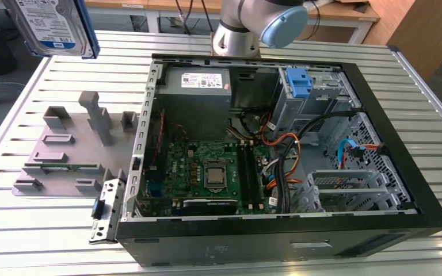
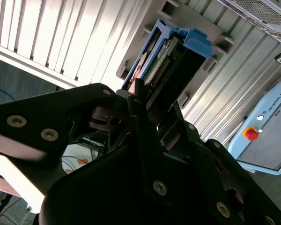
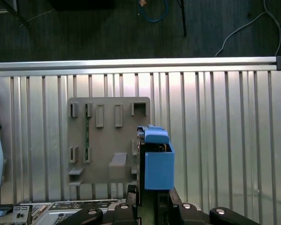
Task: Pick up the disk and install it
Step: 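Pick up the disk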
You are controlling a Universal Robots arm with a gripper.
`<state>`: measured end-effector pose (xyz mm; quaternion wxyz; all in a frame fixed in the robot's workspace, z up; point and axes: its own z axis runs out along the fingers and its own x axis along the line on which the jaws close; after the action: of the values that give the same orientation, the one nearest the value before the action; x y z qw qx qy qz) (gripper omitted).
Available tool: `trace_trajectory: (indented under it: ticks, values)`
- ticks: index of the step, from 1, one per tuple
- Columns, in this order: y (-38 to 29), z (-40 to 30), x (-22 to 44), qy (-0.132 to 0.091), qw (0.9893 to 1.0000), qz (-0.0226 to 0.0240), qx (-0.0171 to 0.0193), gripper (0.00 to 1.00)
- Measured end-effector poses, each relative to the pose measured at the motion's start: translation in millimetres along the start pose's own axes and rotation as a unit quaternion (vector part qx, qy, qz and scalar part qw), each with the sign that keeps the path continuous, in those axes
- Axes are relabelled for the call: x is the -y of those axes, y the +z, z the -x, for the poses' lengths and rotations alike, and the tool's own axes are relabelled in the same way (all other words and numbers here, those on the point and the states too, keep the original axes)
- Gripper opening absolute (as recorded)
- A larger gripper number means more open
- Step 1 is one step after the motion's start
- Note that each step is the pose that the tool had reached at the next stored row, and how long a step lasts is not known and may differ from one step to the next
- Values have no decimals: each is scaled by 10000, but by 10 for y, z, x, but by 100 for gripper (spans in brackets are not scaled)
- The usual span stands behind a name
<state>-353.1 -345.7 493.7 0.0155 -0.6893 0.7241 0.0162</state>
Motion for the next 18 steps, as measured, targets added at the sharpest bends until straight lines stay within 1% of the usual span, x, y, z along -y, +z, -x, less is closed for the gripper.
trace_trajectory:
  ticks: [15,18]
  values:
    - [0,3,56,0,10000,0,0,35]
    - [0,4,80,0,10000,0,0,35]
